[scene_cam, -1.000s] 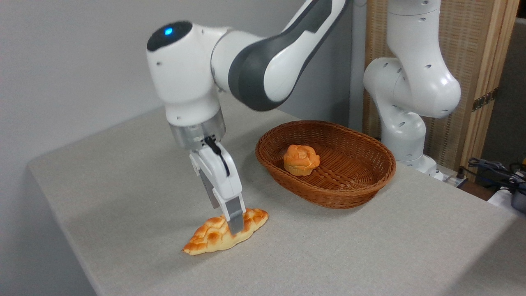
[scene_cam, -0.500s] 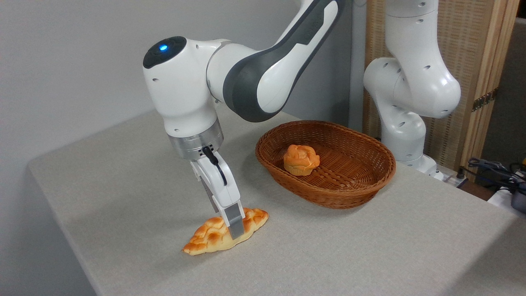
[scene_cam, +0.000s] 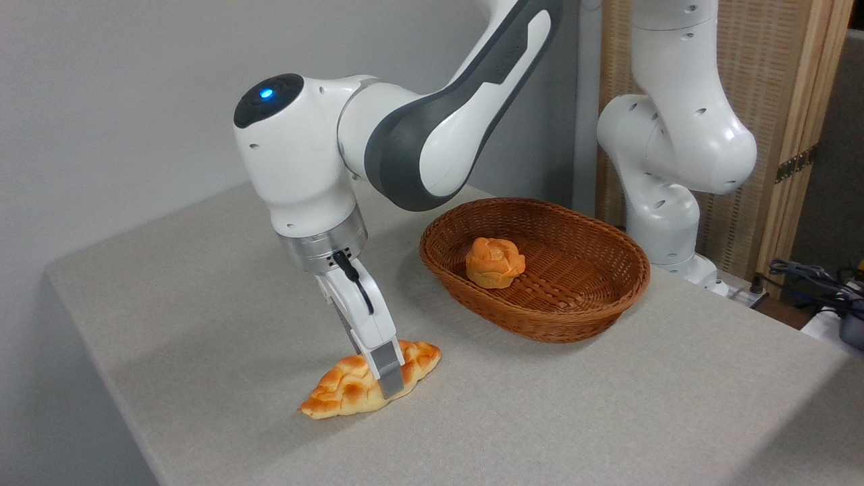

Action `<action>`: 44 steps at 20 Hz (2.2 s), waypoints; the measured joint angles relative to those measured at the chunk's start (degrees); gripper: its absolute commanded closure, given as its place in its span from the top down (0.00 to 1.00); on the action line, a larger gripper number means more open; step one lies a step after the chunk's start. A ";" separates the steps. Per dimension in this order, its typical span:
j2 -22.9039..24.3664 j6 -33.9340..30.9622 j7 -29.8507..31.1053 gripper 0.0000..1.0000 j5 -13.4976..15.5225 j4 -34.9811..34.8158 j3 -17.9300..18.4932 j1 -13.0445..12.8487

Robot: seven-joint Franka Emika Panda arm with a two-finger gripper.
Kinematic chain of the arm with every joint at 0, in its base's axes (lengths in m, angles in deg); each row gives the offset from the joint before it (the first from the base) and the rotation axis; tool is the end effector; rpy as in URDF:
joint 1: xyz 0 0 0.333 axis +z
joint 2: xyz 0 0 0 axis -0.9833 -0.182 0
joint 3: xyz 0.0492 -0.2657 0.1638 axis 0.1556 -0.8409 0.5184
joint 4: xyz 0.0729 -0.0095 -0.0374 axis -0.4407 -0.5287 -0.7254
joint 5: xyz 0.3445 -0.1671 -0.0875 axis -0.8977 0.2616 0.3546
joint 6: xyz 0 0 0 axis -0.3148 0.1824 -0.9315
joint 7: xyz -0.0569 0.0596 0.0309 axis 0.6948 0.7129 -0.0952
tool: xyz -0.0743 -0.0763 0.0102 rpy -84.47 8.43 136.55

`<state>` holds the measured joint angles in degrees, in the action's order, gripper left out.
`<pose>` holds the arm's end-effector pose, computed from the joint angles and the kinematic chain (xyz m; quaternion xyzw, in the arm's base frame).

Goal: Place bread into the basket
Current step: 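Lower the gripper onto the middle of the braided bread roll, then close the gripper fingers around the braided bread roll, then lift the held bread roll and carry it over the wicker basket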

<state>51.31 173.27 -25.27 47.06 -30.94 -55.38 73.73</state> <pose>0.5735 -0.0356 0.4096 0.8800 -0.4708 -0.0454 0.0443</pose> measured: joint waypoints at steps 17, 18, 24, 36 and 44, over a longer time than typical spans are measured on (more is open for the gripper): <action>0.05 -0.01 -0.01 0.33 0.00 1.13 0.01 0.08; 0.06 -0.06 -0.01 0.33 0.00 1.43 0.02 0.08; 0.72 -1.10 -0.01 0.34 0.02 2.95 0.02 0.06; 11.31 -14.63 -0.06 0.39 4.09 4.80 -0.11 -0.35; 17.05 -34.80 -0.06 0.56 4.22 4.26 0.42 -0.30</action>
<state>68.35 138.47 -25.33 51.28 -26.68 -54.96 73.43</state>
